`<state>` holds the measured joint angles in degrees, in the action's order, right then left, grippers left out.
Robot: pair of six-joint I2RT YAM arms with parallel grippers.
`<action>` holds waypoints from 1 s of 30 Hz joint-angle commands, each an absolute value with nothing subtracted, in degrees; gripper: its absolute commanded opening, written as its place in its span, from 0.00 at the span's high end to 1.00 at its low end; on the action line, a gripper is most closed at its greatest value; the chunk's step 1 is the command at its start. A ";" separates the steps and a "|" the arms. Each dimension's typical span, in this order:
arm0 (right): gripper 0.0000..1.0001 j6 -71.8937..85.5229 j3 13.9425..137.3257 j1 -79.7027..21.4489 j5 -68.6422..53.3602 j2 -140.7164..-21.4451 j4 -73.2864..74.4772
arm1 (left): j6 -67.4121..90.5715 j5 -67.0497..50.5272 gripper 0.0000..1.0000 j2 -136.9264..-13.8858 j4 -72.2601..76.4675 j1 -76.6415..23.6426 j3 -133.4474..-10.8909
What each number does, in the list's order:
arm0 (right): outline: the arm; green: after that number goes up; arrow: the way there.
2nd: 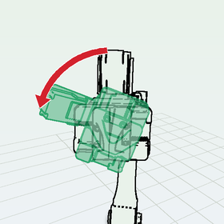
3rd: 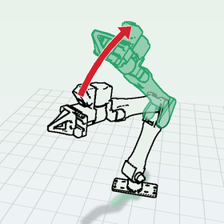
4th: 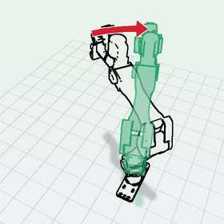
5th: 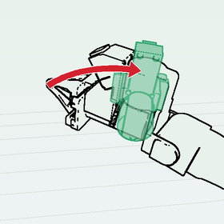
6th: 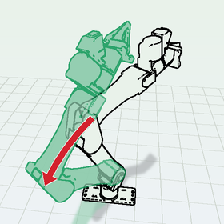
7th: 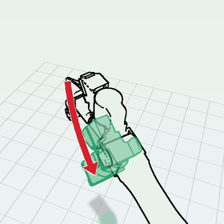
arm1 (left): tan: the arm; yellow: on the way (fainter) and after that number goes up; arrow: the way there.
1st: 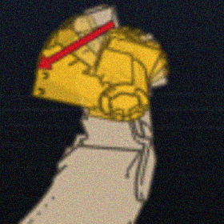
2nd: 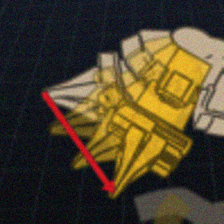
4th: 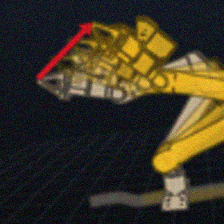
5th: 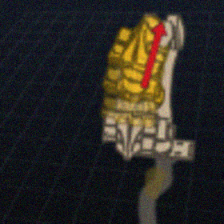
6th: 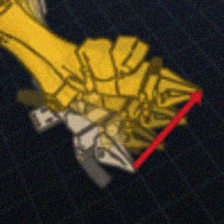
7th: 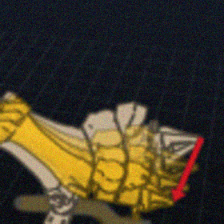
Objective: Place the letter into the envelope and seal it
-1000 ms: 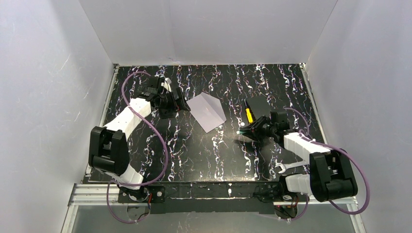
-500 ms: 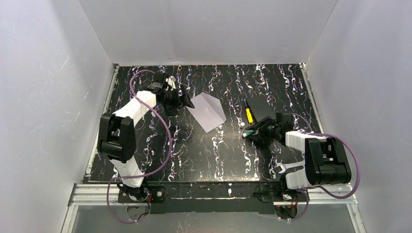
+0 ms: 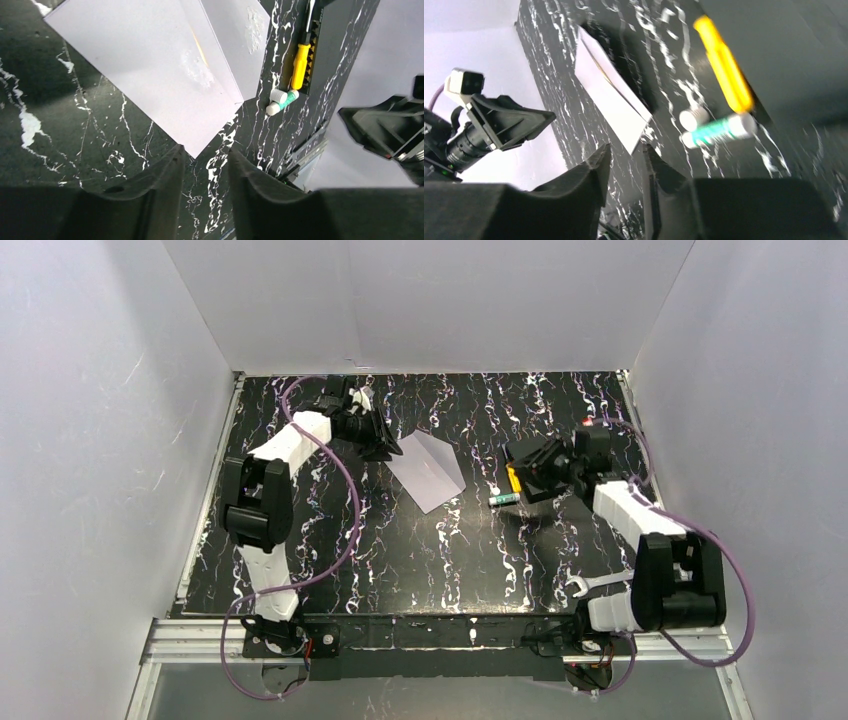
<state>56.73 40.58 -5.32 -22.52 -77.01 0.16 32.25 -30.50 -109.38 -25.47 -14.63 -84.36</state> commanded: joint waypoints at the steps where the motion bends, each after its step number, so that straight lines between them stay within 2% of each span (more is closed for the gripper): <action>1: 0.69 49.56 51.91 -9.52 -21.26 -85.69 -4.01 | 33.26 -37.15 0.73 -111.35 -24.33 -14.41 -87.69; 6: 0.82 46.40 65.74 -15.02 -16.50 -101.18 -5.68 | 36.67 -36.95 1.00 -116.91 -21.79 -14.45 -89.16; 10: 0.87 44.43 77.05 -16.74 -12.28 -112.14 -4.97 | 39.32 -37.47 1.00 -121.89 -20.61 -14.85 -90.37; 15: 0.89 41.61 87.05 -18.11 -14.81 -122.55 -0.19 | 37.31 -34.43 1.00 -124.41 -22.97 -15.38 -91.47; 30: 0.86 44.34 91.98 -21.58 -30.18 -129.73 0.55 | 36.54 -31.35 1.00 -128.65 -28.75 -15.55 -93.04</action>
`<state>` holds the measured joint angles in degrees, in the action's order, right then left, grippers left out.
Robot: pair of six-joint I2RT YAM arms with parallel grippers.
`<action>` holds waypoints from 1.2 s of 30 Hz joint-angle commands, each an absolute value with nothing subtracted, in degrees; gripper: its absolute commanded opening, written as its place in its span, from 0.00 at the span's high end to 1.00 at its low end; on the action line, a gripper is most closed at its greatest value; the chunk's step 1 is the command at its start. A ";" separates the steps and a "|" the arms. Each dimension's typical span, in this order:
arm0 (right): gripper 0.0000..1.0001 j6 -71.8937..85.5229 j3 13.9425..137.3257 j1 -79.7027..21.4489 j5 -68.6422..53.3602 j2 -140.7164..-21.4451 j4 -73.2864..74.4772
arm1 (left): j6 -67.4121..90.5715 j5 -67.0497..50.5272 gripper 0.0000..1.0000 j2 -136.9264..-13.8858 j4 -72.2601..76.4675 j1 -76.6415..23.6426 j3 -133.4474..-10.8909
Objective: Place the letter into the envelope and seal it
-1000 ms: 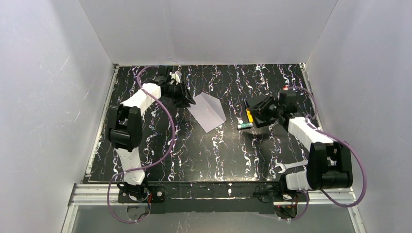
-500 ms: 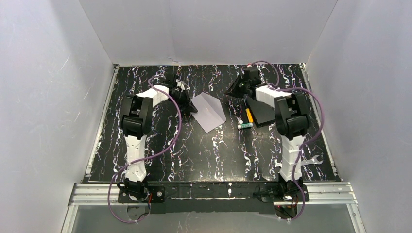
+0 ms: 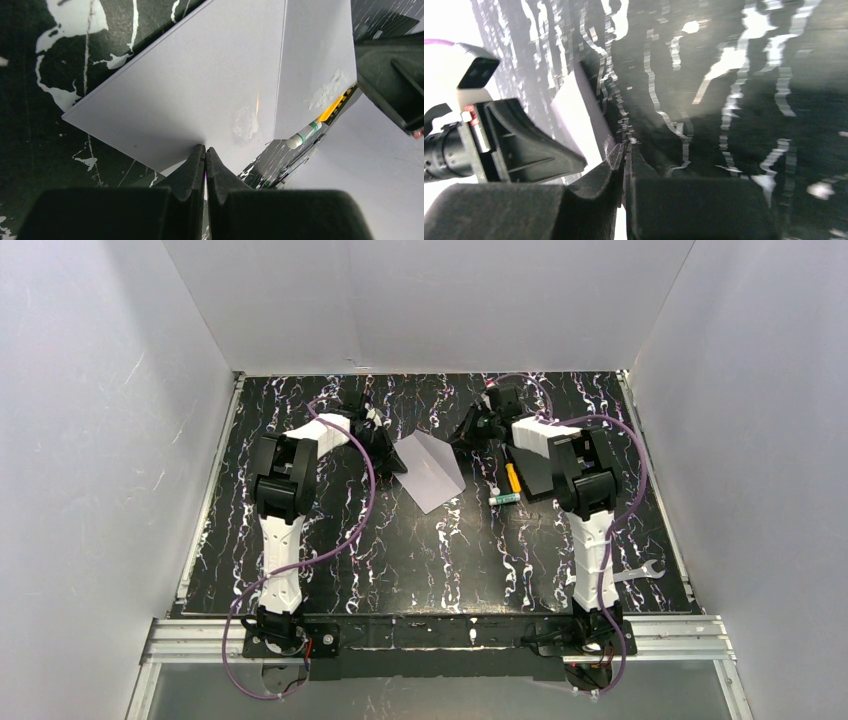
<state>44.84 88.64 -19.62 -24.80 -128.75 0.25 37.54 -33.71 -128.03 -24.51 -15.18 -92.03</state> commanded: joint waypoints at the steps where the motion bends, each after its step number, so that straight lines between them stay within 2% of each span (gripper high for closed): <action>1: 0.86 44.46 92.25 -21.88 -31.03 -129.76 0.53 | 36.80 -30.62 1.00 -128.75 -29.24 -15.56 -93.22; 11: 0.86 37.39 95.83 -26.91 -29.20 -130.12 10.09 | 39.50 -29.37 1.00 -130.78 -32.68 -15.51 -96.38; 24: 0.87 19.69 104.62 -33.74 -10.75 -132.26 24.72 | 39.24 -30.19 1.00 -131.57 -32.70 -15.55 -96.75; 32: 0.86 8.92 103.24 -40.15 5.09 -132.93 28.45 | 39.74 -31.03 1.00 -131.76 -32.16 -15.46 -96.78; 36: 0.84 5.56 98.57 -42.79 6.60 -132.16 25.75 | 40.29 -31.09 1.00 -132.19 -32.08 -15.47 -97.01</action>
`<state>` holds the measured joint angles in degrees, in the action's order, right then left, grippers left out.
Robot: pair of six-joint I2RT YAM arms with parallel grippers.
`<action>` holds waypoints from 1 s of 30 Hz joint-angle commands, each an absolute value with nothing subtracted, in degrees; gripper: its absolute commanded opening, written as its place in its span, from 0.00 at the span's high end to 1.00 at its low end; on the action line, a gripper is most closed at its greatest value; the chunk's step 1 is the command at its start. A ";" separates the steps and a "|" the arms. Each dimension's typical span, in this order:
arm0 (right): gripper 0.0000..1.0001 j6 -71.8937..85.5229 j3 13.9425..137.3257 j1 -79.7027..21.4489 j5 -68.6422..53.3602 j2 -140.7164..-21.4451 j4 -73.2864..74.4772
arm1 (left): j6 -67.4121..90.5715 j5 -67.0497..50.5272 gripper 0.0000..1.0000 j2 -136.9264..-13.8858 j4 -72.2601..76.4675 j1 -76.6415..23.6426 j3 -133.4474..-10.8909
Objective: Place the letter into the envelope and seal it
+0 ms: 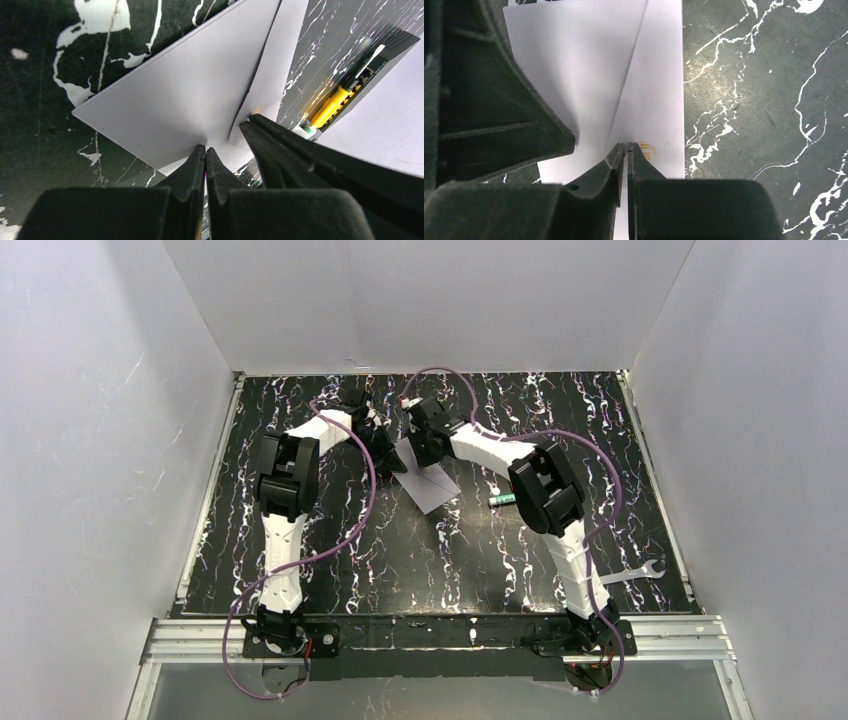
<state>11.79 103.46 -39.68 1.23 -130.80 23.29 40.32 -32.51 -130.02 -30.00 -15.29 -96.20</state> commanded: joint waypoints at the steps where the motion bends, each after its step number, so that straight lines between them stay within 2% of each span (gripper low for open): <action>1: 0.83 5.20 97.30 -42.88 5.29 -131.74 25.18 | 40.33 -30.87 1.00 -132.26 -32.08 -15.47 -97.09; 5: 0.80 2.96 91.22 -42.89 2.16 -128.67 22.40 | 41.31 -28.35 1.00 -131.42 -30.29 -15.42 -96.04; 11: 0.80 0.21 87.50 -42.89 4.01 -126.68 26.19 | 42.40 -26.90 1.00 -131.83 -29.95 -15.31 -96.53; 18: 0.75 -3.54 83.79 -42.89 2.11 -124.23 28.16 | 42.71 -26.30 1.00 -132.80 -30.72 -15.29 -97.62; 21: 0.69 -3.49 81.96 -43.02 2.47 -122.67 28.41 | 42.84 -26.09 1.00 -132.81 -30.72 -15.18 -97.82; 23: 0.62 -3.83 80.38 -43.07 2.68 -121.41 28.16 | 42.97 -25.78 1.00 -132.93 -30.76 -15.15 -97.83; 30: 0.55 -3.98 74.96 -44.08 4.00 -117.27 25.70 | 42.99 -25.48 1.00 -133.16 -30.94 -14.94 -97.16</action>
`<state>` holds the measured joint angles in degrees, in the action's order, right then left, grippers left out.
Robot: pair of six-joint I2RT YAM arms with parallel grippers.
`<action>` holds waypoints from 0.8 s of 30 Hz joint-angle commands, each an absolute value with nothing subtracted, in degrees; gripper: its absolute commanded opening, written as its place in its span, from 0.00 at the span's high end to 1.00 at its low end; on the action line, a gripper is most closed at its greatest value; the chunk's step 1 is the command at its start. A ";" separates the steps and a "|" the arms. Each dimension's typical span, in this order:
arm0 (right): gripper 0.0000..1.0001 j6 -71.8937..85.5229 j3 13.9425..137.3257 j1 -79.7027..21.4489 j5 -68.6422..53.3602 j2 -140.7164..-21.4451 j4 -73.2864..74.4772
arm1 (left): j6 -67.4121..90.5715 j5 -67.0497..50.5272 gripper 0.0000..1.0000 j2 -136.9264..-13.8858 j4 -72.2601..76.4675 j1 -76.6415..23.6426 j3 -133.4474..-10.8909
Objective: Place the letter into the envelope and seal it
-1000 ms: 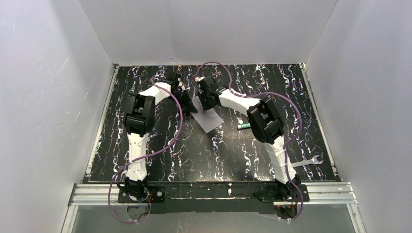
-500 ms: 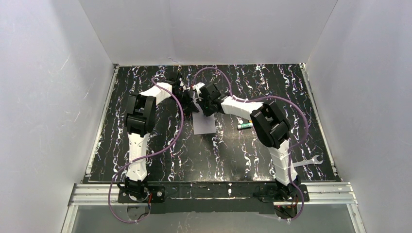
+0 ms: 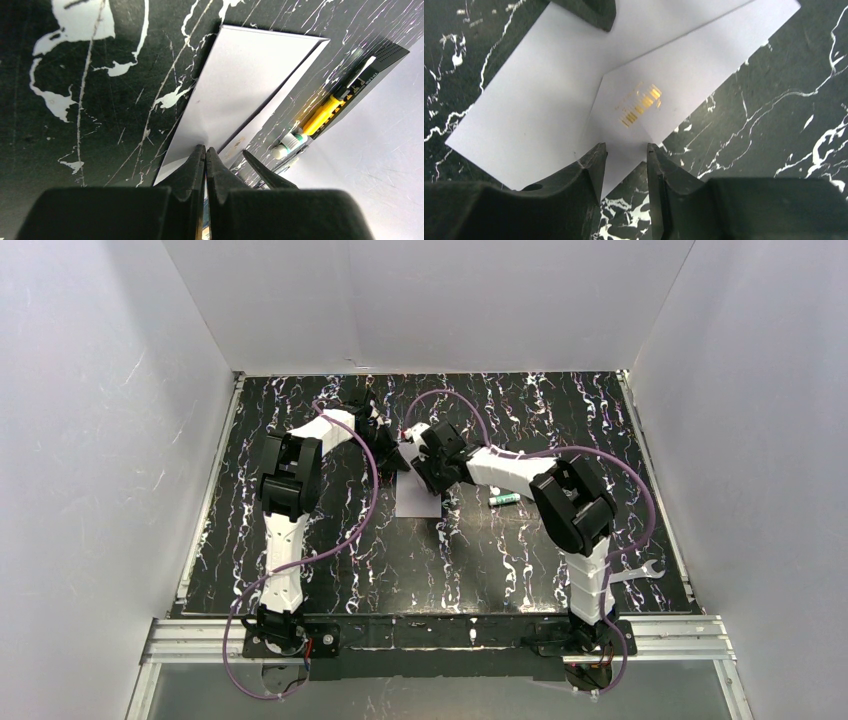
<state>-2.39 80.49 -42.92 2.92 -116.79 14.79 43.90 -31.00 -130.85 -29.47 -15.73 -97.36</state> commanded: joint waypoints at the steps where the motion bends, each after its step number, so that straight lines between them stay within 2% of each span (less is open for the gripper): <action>1: 0.55 -3.65 74.31 -44.18 4.16 -117.02 25.02 | 42.83 -25.65 1.00 -133.15 -30.94 -14.94 -97.08; 4: 0.55 -1.59 75.76 -44.21 5.42 -118.32 23.99 | 42.26 -26.34 1.00 -133.19 -30.94 -14.87 -96.80; 11: 0.67 1.38 83.18 -44.40 9.22 -123.92 22.24 | 41.90 -27.19 1.00 -133.89 -31.55 -14.94 -94.82; 21: 0.68 2.40 90.64 -44.74 6.53 -128.79 19.33 | 39.24 -28.64 1.00 -135.29 -32.70 -14.92 -95.49; 24: 0.72 3.73 93.38 -44.74 7.49 -130.68 19.18 | 38.82 -28.46 1.00 -135.64 -33.08 -14.93 -95.51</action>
